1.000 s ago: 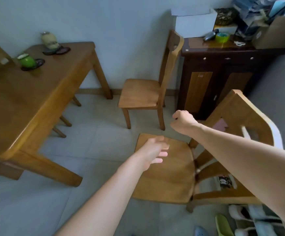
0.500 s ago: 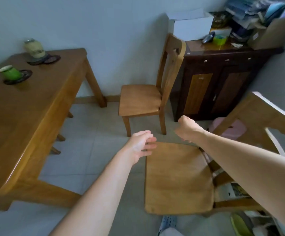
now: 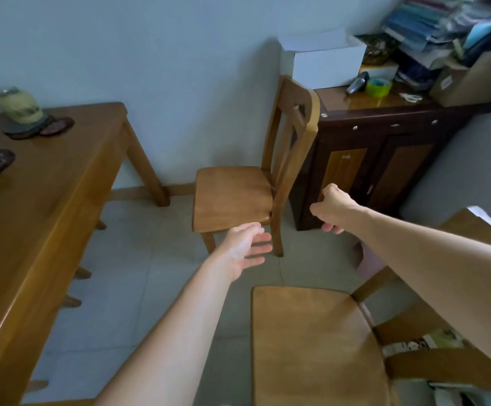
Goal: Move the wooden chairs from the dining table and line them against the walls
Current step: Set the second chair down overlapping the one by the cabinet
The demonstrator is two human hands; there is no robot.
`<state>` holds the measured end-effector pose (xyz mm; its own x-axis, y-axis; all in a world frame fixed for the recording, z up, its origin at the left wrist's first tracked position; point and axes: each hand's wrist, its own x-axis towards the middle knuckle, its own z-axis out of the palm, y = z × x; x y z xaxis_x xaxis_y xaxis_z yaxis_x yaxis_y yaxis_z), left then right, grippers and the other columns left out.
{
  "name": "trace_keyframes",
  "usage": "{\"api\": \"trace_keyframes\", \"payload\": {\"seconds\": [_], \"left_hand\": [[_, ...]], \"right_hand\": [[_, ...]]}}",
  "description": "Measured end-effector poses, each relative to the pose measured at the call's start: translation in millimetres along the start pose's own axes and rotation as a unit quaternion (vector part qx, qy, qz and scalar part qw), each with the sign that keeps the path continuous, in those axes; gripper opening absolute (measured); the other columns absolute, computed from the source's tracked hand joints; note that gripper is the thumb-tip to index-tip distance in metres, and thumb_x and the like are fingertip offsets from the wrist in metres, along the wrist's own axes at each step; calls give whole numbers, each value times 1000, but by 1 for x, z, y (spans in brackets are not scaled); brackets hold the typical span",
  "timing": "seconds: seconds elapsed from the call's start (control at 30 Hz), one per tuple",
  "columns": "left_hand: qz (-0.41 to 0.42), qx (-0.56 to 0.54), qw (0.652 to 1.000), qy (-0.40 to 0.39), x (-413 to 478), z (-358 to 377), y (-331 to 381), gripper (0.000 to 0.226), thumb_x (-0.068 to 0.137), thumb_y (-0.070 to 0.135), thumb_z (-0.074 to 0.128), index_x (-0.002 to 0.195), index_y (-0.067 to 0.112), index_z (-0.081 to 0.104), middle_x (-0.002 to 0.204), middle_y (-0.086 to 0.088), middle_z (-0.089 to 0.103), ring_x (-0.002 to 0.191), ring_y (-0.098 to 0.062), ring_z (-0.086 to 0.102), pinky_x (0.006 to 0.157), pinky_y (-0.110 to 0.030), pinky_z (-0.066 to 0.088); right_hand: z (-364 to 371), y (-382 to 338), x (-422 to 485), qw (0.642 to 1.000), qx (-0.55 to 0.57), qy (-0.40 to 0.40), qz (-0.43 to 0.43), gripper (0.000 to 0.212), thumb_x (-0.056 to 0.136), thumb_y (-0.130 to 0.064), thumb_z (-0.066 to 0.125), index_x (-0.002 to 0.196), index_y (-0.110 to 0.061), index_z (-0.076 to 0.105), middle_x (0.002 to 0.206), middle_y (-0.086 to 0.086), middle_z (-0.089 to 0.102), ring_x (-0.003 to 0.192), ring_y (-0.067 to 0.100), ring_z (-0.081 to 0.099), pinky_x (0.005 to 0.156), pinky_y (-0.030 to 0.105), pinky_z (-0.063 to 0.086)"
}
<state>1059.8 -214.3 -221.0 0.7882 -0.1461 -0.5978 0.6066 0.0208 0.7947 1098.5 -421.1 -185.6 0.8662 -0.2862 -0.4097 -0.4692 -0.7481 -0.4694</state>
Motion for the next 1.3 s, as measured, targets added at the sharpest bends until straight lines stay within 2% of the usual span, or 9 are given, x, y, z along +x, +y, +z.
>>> {"api": "trace_keyframes", "payload": {"seconds": [0.2, 0.4, 0.53, 0.7, 0.8, 0.93, 1.0, 1.2, 1.3], "left_hand": [[-33, 30, 999, -28, 80, 2, 42, 30, 99, 18, 52, 129, 16, 54, 105, -6, 73, 95, -24, 70, 86, -42, 53], [-43, 94, 991, -89, 181, 16, 107, 36, 100, 21, 51, 135, 12, 51, 109, -7, 71, 97, -21, 69, 90, -44, 52], [-40, 136, 983, -119, 254, 30, 148, 42, 99, 19, 52, 141, 14, 47, 121, -6, 66, 109, -19, 62, 89, -39, 49], [-33, 192, 971, -137, 341, 57, 168, 61, 95, 14, 59, 150, 17, 35, 150, -2, 43, 134, -20, 42, 104, -34, 39], [-25, 242, 955, -171, 376, 73, 166, 80, 87, 18, 69, 154, 18, 25, 155, -2, 38, 138, -22, 38, 113, -36, 32], [-30, 281, 936, -208, 405, 91, 163, 92, 75, 34, 77, 152, 23, 29, 150, 1, 44, 133, -22, 44, 108, -36, 37], [-40, 267, 939, -211, 414, 95, 161, 94, 70, 35, 80, 150, 24, 33, 145, 2, 49, 129, -22, 46, 108, -39, 37], [-82, 193, 956, -205, 417, 95, 162, 85, 74, 4, 74, 148, 23, 37, 103, 9, 58, 91, -11, 54, 83, -26, 38], [-109, 145, 965, -189, 404, 92, 158, 79, 77, -15, 58, 145, 21, 43, 118, 2, 61, 114, -19, 52, 106, -34, 37]], "right_hand": [[-27, -32, 76, 998, 55, 26, 23, 57, 92, -17, 49, 143, -5, 26, 80, 10, 56, 78, 30, 71, 69, 44, 61], [-55, -70, 168, 988, 130, 61, 60, 62, 96, -24, 53, 148, -8, 23, 104, 9, 50, 87, 28, 67, 70, 43, 61], [-61, -86, 238, 972, 196, 94, 94, 63, 95, -27, 55, 146, -7, 25, 131, 14, 49, 108, 32, 58, 78, 44, 59], [-56, -88, 314, 943, 277, 112, 144, 61, 90, -38, 59, 140, -11, 34, 116, 7, 53, 92, 21, 55, 61, 30, 45], [-55, -84, 348, 924, 336, 86, 162, 56, 87, -38, 64, 133, -14, 44, 109, 5, 56, 92, 22, 54, 72, 35, 44], [-62, -84, 369, 905, 383, 19, 185, 53, 78, -31, 72, 124, -18, 48, 106, 8, 57, 90, 27, 55, 70, 39, 46], [-64, -82, 374, 905, 380, -10, 191, 53, 73, -24, 72, 121, -17, 50, 110, 11, 59, 95, 30, 57, 80, 42, 49], [-65, -88, 369, 911, 366, 28, 188, 49, 71, -11, 70, 115, -16, 49, 99, 11, 55, 84, 28, 55, 58, 36, 44], [-58, -84, 359, 913, 366, 33, 178, 50, 71, -9, 70, 117, -12, 50, 98, 11, 55, 83, 26, 55, 56, 33, 44]]}}
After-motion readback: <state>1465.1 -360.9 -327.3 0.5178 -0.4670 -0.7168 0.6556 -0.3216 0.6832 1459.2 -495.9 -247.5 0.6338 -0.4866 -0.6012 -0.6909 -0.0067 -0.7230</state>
